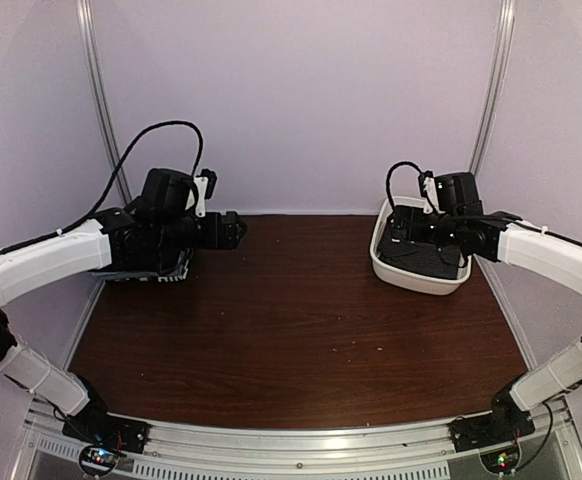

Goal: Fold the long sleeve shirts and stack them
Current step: Pick up the crumpled shirt from the bin.

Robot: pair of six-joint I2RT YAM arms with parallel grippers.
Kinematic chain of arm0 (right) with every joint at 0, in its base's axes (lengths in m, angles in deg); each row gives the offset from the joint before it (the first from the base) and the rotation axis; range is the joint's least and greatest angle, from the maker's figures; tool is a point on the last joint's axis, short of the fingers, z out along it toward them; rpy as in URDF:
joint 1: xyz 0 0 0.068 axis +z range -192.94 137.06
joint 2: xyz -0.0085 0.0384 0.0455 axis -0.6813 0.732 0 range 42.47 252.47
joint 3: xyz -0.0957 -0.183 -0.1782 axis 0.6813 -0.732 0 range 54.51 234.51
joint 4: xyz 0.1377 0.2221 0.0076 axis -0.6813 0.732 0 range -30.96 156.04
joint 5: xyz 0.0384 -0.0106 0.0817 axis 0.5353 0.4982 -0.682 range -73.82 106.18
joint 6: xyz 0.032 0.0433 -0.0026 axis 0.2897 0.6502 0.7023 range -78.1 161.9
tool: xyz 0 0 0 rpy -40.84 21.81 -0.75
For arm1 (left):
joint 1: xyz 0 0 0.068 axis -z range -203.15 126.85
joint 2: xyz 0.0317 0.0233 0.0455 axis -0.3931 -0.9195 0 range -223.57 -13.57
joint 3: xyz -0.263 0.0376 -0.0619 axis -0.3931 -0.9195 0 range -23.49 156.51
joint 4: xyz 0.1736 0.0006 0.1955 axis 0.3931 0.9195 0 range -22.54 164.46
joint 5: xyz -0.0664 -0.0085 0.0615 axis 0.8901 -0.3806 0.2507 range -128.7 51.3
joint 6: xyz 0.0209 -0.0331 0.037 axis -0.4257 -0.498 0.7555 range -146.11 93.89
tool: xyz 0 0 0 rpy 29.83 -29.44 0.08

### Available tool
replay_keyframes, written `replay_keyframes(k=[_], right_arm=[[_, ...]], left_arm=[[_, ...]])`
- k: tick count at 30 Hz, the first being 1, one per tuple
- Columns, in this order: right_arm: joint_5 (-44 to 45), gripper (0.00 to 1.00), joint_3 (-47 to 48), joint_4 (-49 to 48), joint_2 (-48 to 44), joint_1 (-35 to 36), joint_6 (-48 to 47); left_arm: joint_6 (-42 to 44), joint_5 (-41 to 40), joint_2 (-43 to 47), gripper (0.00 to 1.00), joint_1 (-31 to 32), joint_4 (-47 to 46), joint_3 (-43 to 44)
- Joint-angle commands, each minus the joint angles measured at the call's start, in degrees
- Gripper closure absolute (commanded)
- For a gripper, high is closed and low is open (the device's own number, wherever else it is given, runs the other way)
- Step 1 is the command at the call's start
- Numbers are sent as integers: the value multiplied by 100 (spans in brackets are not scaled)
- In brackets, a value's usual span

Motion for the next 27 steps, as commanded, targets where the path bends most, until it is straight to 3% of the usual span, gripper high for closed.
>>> replay_keyframes(k=[1, 10, 27], right_arm=[[159, 0, 411, 144, 559, -468, 28], [116, 0, 1297, 349, 2163, -1129, -244], [588, 0, 2450, 715, 4228, -1349, -628]], left_arm=[[78, -8, 113, 2, -38, -266, -34], [31, 126, 139, 2, -38, -238, -110], [11, 155, 164, 2, -38, -148, -119]])
